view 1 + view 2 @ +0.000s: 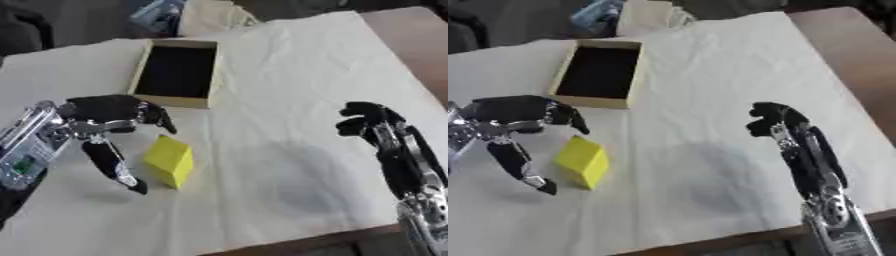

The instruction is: Pick up objects on the table and place them in the box.

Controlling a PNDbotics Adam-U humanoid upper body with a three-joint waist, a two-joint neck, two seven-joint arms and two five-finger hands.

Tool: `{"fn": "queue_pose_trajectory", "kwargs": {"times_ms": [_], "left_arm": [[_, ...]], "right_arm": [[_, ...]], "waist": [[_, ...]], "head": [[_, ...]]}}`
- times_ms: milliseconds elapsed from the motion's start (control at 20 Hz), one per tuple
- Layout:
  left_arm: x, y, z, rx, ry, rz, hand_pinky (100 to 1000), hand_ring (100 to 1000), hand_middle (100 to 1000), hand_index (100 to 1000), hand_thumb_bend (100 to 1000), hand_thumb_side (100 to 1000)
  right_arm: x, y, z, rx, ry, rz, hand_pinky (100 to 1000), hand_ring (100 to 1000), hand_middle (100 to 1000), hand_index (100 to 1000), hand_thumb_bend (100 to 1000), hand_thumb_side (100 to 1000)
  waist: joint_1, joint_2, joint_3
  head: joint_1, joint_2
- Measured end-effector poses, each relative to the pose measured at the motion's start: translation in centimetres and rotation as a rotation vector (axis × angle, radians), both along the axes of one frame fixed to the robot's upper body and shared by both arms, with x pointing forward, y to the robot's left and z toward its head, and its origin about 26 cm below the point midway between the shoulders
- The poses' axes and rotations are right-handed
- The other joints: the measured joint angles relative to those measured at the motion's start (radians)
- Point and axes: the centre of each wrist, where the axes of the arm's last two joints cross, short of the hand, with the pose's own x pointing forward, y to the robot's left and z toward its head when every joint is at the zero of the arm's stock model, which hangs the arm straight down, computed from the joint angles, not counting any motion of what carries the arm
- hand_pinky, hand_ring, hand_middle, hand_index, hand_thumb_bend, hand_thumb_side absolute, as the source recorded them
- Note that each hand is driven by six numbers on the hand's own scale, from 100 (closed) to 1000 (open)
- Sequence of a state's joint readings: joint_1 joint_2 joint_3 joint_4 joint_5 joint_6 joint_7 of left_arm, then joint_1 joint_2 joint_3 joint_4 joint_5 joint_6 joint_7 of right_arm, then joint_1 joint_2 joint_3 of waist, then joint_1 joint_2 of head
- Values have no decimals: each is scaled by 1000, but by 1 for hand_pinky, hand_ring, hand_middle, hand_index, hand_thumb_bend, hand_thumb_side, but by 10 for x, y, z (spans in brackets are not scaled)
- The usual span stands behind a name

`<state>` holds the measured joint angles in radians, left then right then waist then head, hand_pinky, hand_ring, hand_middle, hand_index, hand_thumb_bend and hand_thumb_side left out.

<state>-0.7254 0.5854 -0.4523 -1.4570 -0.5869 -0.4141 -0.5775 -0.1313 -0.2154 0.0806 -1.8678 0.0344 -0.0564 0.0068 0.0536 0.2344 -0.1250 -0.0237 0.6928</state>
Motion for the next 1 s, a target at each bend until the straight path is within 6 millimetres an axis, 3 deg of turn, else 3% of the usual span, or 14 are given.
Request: {"fn": "queue_pose_trajectory", "kwargs": {"times_ms": [400, 700, 1000], "left_arm": [[5, -4, -8, 4, 11, 1, 834, 740, 678, 797, 725, 394], [7, -3, -10, 7, 16, 3, 798, 668, 535, 678, 589, 332], [8, 2, -6, -38, 9, 26, 790, 650, 490, 640, 558, 329]], "right_arm": [[0, 0, 0, -1, 1, 3, 658, 644, 670, 764, 284, 834], [0, 1, 0, 3, 1, 5, 663, 643, 669, 764, 282, 834], [0, 1, 0, 5, 2, 5, 658, 640, 667, 761, 279, 835]], "waist": [[-3, 1, -5], [-3, 1, -7], [0, 1, -9]], "head": [[1, 0], [1, 0], [1, 0]]}}
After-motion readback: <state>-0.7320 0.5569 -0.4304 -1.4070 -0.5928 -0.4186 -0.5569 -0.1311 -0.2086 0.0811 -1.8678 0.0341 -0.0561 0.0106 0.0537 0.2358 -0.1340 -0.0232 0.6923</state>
